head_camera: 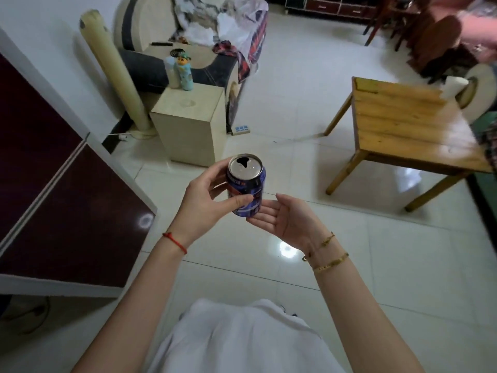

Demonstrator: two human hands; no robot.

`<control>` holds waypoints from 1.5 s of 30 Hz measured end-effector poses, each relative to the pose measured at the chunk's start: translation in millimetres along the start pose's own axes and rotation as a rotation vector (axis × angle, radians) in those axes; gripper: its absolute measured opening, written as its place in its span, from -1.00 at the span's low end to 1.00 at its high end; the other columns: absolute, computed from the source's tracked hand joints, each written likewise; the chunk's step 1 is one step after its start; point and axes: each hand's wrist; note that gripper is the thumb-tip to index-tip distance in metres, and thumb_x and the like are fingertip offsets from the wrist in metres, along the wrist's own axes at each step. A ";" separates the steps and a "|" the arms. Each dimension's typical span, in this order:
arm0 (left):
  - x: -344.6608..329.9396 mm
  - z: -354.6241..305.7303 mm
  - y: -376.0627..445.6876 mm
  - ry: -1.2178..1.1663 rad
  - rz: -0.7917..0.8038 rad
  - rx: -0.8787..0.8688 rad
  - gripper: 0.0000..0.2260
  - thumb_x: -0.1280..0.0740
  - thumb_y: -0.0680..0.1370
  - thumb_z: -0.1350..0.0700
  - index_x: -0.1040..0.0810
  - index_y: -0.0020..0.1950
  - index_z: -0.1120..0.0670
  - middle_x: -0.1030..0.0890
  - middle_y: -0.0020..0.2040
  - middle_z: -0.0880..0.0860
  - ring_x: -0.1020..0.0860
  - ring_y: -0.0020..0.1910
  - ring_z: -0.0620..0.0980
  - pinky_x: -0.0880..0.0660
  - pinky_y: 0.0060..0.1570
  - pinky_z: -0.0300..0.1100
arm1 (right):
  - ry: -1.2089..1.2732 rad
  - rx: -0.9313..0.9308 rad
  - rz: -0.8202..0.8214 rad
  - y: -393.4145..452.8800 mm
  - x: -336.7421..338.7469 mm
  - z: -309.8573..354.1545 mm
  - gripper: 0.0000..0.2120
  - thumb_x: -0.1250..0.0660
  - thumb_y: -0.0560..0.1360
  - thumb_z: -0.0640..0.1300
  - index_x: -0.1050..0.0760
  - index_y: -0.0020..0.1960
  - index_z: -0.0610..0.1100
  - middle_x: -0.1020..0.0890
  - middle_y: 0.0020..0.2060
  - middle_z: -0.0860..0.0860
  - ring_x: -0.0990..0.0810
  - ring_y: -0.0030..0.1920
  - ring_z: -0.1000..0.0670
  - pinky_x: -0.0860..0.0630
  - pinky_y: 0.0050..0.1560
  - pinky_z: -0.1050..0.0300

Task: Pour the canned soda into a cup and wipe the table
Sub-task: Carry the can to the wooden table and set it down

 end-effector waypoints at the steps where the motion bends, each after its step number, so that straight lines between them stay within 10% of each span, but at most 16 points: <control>1: -18.3 -1.3 4.0 -0.010 0.017 -0.001 -0.39 -0.56 0.35 0.31 -0.48 0.34 0.02 -0.61 0.23 -0.05 -0.57 0.23 -0.13 -0.48 0.22 -0.28 | 0.008 0.006 -0.010 -6.8 16.7 6.9 -0.54 0.04 0.67 -0.09 -0.44 0.20 -0.44 -0.65 0.00 -0.32 -0.66 0.00 -0.22 -0.62 0.06 -0.03; 26: -368.5 -36.5 156.9 0.045 0.567 -0.088 -0.36 -0.55 0.37 0.29 -0.45 0.40 0.00 -0.58 0.27 -0.11 -0.54 0.27 -0.19 -0.47 0.25 -0.29 | 0.394 0.257 -0.287 -95.4 311.7 170.5 -0.54 0.00 0.67 -0.10 -0.39 0.30 -0.45 -0.57 0.16 -0.37 -0.59 0.17 -0.27 -0.59 0.04 -0.10; 45: -598.8 -90.9 396.6 0.040 0.848 -0.184 -0.38 -0.49 0.41 0.27 -0.41 0.44 0.03 -0.55 0.34 -0.07 -0.49 0.34 -0.13 -0.42 0.37 -0.10 | 0.572 0.417 -0.418 -70.7 475.9 418.5 -0.55 -0.02 0.67 -0.11 -0.35 0.33 -0.46 -0.56 0.17 -0.38 -0.58 0.18 -0.27 -0.61 0.00 -0.09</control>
Point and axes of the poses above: each hand's wrist, its own y-axis towards the middle knuckle, its own x-axis out of the back of the hand, z = x × y
